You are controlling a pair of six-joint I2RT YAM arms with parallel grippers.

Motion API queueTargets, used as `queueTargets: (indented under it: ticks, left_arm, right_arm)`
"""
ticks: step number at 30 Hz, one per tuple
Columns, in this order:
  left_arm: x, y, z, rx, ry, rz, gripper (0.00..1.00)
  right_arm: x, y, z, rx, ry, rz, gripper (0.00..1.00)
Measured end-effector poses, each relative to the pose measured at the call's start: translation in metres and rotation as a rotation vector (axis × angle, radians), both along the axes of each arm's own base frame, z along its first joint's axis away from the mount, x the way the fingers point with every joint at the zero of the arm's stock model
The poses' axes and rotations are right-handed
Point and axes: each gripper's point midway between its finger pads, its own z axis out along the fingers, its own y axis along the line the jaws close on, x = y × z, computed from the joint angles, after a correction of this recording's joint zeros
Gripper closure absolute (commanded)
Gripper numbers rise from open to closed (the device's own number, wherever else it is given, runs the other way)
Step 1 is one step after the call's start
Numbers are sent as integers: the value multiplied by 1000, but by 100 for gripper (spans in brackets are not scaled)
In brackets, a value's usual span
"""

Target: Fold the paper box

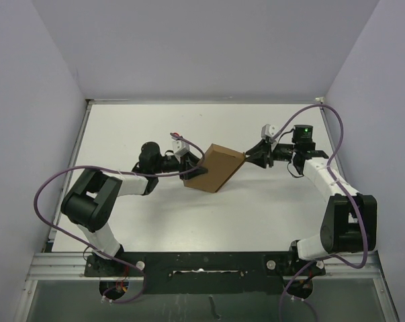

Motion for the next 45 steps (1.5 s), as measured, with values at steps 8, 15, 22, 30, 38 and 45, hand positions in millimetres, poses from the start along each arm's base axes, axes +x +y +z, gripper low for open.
queueTargets:
  ticks: [8, 15, 22, 30, 38, 45]
  left_arm:
    - [3, 5, 0, -5, 25, 13, 75]
    - [5, 6, 1, -18, 50, 19, 75]
    - [6, 7, 0, -23, 72, 25, 75]
    - [10, 8, -1, -48, 92, 31, 76]
    - [13, 9, -2, -68, 110, 36, 76]
    - [14, 10, -2, -73, 113, 38, 77]
  right_arm:
    - [1, 6, -5, -39, -22, 0, 88]
    - [5, 6, -8, -73, -28, -26, 92]
    - [10, 7, -11, -109, -40, -55, 94]
    - [15, 6, -13, -156, -70, -83, 95]
    - [19, 7, -15, -201, -113, -92, 96]
    - [22, 4, -19, -233, -140, -102, 97]
